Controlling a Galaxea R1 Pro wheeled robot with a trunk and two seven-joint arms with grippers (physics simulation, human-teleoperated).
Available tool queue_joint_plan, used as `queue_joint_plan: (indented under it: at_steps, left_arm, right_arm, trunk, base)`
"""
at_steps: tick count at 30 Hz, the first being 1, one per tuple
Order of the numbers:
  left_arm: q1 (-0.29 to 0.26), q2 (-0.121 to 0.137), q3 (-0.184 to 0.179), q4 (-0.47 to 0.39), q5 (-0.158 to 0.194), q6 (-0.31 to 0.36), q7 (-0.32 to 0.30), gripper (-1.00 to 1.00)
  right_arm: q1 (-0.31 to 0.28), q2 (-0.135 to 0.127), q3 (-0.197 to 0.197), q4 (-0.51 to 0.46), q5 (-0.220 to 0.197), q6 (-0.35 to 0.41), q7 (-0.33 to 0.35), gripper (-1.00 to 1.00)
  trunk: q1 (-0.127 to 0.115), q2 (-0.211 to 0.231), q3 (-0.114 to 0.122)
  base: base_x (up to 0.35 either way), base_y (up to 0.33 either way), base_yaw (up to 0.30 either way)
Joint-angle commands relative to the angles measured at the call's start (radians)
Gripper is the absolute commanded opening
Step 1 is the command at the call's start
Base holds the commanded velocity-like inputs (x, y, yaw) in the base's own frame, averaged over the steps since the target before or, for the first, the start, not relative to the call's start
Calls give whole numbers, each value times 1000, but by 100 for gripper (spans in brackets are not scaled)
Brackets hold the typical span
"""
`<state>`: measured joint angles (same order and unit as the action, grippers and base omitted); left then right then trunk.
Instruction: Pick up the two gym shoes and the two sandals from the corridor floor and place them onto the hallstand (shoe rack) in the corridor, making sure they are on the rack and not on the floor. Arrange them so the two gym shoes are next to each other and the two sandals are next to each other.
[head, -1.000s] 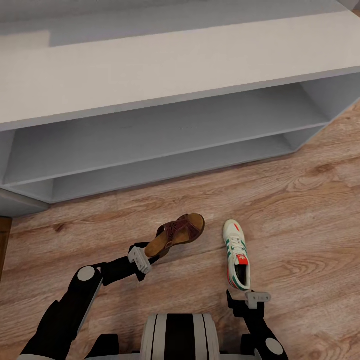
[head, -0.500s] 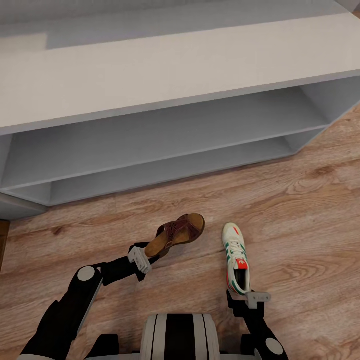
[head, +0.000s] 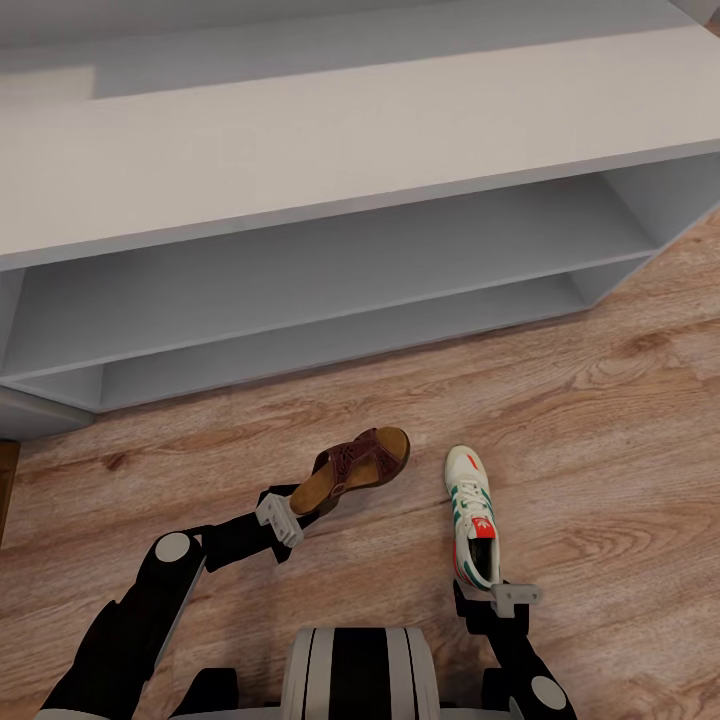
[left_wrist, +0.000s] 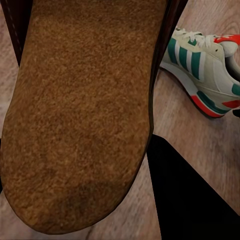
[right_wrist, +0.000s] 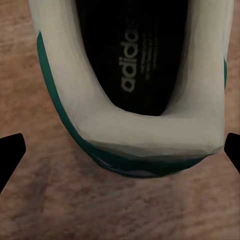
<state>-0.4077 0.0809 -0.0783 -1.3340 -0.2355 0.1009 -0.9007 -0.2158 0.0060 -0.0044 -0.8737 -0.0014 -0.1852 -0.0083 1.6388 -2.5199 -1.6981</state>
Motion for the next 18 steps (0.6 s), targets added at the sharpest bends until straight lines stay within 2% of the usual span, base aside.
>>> queue_joint_plan:
  at_steps: [1, 18]
  left_arm:
    - [0, 0, -1, -2, -2, 8, -4, -100]
    - [0, 0, -1, -2, -2, 8, -4, -100]
  right_arm:
    - [0, 0, 0, 1, 0, -3, -1, 100]
    - [0, 0, -1, -1, -1, -3, -1, 100]
  trunk:
    - [0, 0, 0]
    - [0, 0, 0]
  base:
    - [0, 0, 0]
    - [55, 0, 0]
